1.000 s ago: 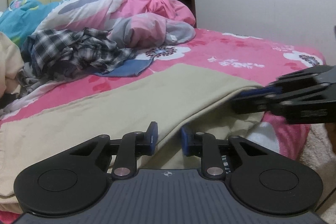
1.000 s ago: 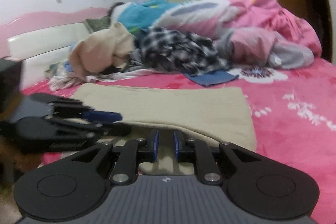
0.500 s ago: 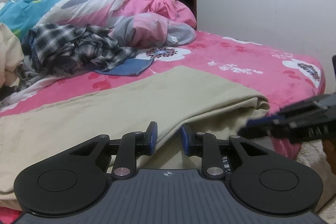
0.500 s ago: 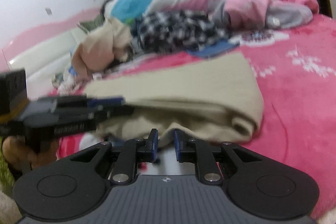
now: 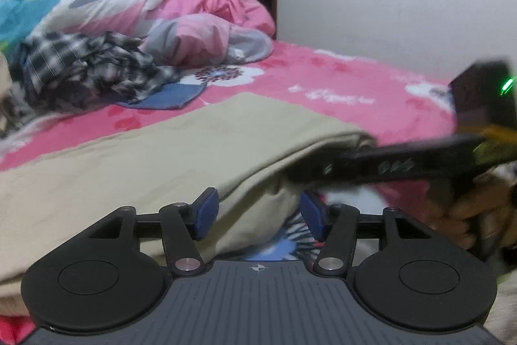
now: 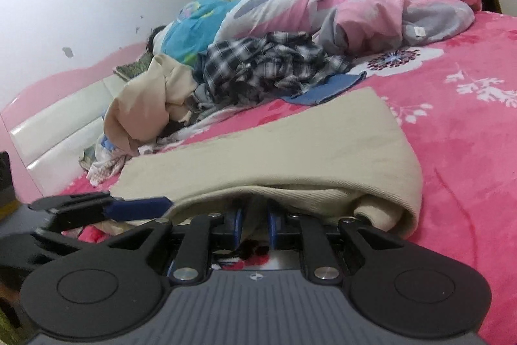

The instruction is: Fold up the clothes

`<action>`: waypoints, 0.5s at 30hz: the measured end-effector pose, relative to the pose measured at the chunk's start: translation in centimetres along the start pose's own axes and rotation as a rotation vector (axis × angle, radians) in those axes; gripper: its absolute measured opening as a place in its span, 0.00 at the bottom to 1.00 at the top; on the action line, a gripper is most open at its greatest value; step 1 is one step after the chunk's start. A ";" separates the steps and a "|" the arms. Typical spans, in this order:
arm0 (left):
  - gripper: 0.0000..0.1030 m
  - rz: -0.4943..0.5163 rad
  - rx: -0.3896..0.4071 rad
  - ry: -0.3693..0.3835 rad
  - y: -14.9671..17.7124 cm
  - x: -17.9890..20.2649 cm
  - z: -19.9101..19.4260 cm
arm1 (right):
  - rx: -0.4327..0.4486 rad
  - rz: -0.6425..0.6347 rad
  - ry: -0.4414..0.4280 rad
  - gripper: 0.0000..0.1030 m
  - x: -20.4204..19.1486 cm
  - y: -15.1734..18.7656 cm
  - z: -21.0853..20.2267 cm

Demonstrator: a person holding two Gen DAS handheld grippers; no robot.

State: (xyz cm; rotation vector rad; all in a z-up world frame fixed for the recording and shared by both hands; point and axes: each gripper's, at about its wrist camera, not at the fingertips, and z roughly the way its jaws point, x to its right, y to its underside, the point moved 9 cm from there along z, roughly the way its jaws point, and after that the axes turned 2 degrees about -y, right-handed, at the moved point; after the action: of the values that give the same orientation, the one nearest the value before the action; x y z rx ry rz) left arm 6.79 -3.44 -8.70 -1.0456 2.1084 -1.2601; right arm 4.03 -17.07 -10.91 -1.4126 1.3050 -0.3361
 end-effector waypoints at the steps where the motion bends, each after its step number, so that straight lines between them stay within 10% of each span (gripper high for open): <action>1: 0.55 0.003 0.001 -0.008 0.0 0.0 0.2 | 0.013 -0.002 -0.003 0.16 -0.1 -0.1 -0.2; 15: 0.48 0.119 0.012 -0.105 0.3 0.7 1.7 | 0.072 -0.022 0.171 0.14 2.3 0.2 -1.7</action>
State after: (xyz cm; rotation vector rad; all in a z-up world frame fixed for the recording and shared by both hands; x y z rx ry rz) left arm 7.48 -4.78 -9.75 -0.9458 2.0488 -1.1353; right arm 3.42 -19.76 -11.53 -1.3614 1.4020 -0.5233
